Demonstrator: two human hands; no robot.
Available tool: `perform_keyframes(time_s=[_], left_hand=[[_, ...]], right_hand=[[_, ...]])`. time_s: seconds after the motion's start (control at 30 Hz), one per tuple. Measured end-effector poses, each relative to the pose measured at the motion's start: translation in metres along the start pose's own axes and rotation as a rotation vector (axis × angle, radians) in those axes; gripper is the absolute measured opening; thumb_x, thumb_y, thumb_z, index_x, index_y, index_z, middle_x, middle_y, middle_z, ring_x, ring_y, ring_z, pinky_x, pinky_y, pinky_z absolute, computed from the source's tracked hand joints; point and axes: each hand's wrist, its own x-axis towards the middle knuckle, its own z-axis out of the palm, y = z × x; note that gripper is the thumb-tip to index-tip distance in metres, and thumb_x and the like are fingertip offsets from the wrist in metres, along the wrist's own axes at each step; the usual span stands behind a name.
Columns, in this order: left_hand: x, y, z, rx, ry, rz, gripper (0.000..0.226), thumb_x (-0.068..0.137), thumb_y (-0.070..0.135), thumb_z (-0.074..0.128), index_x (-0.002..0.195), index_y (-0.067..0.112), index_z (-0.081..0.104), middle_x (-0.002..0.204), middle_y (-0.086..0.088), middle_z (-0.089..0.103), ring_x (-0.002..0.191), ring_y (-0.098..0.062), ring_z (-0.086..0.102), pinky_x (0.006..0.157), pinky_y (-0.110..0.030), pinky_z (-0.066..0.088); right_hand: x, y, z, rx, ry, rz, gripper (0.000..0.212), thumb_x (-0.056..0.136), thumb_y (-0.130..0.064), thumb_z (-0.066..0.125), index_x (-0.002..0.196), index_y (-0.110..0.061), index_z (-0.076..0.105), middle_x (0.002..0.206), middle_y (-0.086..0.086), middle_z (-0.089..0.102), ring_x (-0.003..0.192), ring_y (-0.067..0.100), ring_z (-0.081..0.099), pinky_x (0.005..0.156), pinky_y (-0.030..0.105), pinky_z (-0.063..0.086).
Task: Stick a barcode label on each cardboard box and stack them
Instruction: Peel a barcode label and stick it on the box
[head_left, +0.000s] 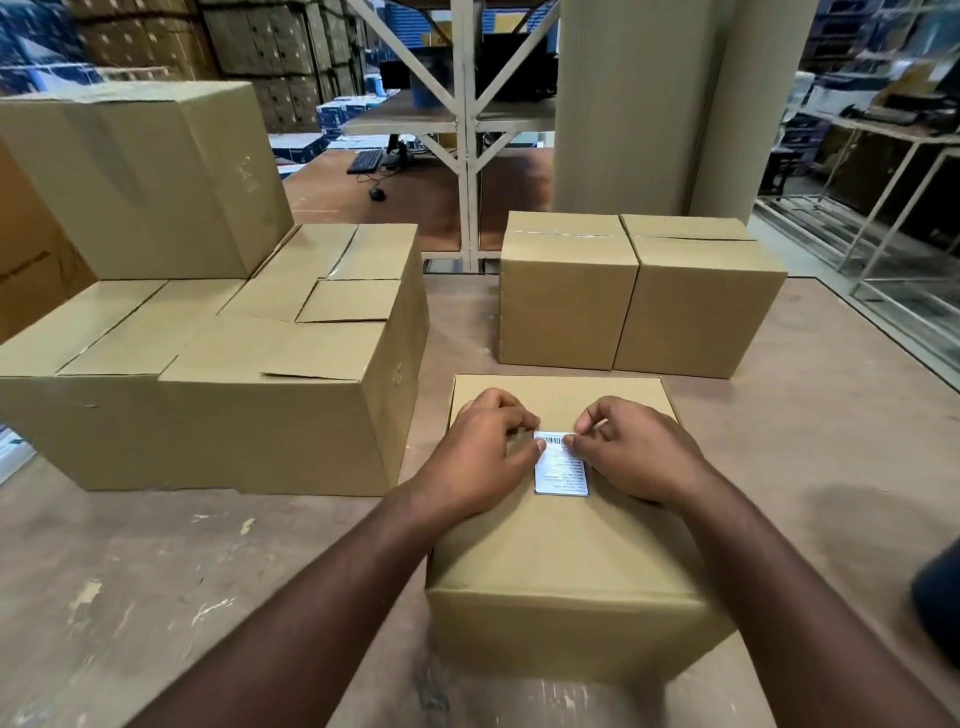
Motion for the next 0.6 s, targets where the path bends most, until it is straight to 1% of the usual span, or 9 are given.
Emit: perform_keyframes(time_s=[0.07,0.17,0.3,0.4,0.43,0.47,0.53,0.57,0.6], left_hand=[[0.002,0.005,0.003,0.011,0.037,-0.045,0.015,0.092,0.026,0.064,0.104,0.026,0.073,0.105,0.010,0.054,0.103,-0.011,0.054,0.094,-0.032,0.048],[0.003,0.012,0.008,0.025,0.086,-0.110,0.013,0.089,0.022,0.058,0.094,0.027,0.069,0.102,0.009,0.054,0.103,-0.013,0.053,0.092,-0.037,0.049],[0.001,0.010,0.014,0.040,0.136,-0.100,0.015,0.092,0.027,0.057,0.103,0.029,0.068,0.102,0.011,0.051,0.102,-0.012,0.052,0.089,-0.038,0.050],[0.000,0.009,0.016,0.051,0.139,-0.093,0.013,0.092,0.030,0.058,0.100,0.032,0.068,0.102,0.013,0.051,0.103,-0.010,0.050,0.089,-0.038,0.050],[0.000,0.010,0.017,0.062,0.140,-0.090,0.013,0.092,0.031,0.058,0.100,0.032,0.067,0.102,0.013,0.051,0.103,-0.010,0.049,0.089,-0.038,0.049],[-0.001,0.010,0.017,0.073,0.142,-0.085,0.013,0.092,0.032,0.057,0.101,0.032,0.066,0.102,0.013,0.051,0.103,-0.010,0.049,0.089,-0.038,0.049],[-0.001,0.011,0.018,0.087,0.146,-0.077,0.013,0.093,0.033,0.056,0.102,0.032,0.065,0.103,0.013,0.051,0.104,-0.012,0.049,0.090,-0.039,0.049],[-0.001,0.012,0.018,0.092,0.148,-0.072,0.014,0.093,0.033,0.055,0.104,0.032,0.065,0.105,0.012,0.051,0.105,-0.012,0.049,0.091,-0.038,0.049],[-0.002,0.012,0.018,0.099,0.151,-0.064,0.016,0.094,0.032,0.055,0.107,0.031,0.065,0.106,0.011,0.051,0.106,-0.012,0.049,0.092,-0.038,0.048]], right_hand=[[0.000,-0.001,0.000,0.010,0.003,0.010,0.011,0.089,-0.045,0.062,0.090,-0.034,0.060,0.078,-0.014,0.070,0.079,0.009,0.063,0.061,0.032,0.038],[0.000,-0.001,-0.001,0.002,-0.006,0.009,0.006,0.090,-0.040,0.060,0.090,-0.034,0.060,0.076,-0.013,0.069,0.078,0.009,0.063,0.061,0.032,0.039],[-0.002,0.000,-0.002,0.016,0.000,-0.029,0.004,0.091,-0.039,0.060,0.090,-0.035,0.059,0.072,-0.014,0.069,0.075,0.007,0.061,0.059,0.032,0.036],[-0.002,0.004,-0.002,0.006,-0.002,-0.048,0.005,0.093,-0.038,0.061,0.092,-0.034,0.059,0.068,-0.018,0.067,0.068,0.004,0.059,0.057,0.031,0.034],[-0.002,0.004,-0.002,0.041,-0.010,-0.060,0.004,0.094,-0.035,0.061,0.091,-0.032,0.059,0.065,-0.018,0.066,0.063,0.005,0.057,0.056,0.030,0.033],[-0.002,0.003,-0.001,0.159,-0.025,-0.058,0.006,0.095,-0.027,0.059,0.089,-0.028,0.058,0.059,-0.015,0.062,0.055,0.008,0.053,0.053,0.030,0.032],[-0.004,-0.001,-0.001,0.547,-0.054,-0.009,0.020,0.097,-0.005,0.053,0.085,-0.020,0.052,0.051,-0.010,0.045,0.044,0.017,0.039,0.046,0.027,0.027],[-0.005,-0.002,-0.001,0.635,-0.047,0.016,0.021,0.095,0.001,0.051,0.085,-0.017,0.051,0.051,-0.008,0.041,0.043,0.019,0.038,0.045,0.026,0.027],[-0.006,-0.001,0.000,0.632,-0.020,0.015,0.020,0.093,0.002,0.051,0.087,-0.017,0.052,0.052,-0.006,0.042,0.044,0.021,0.041,0.044,0.027,0.030]])
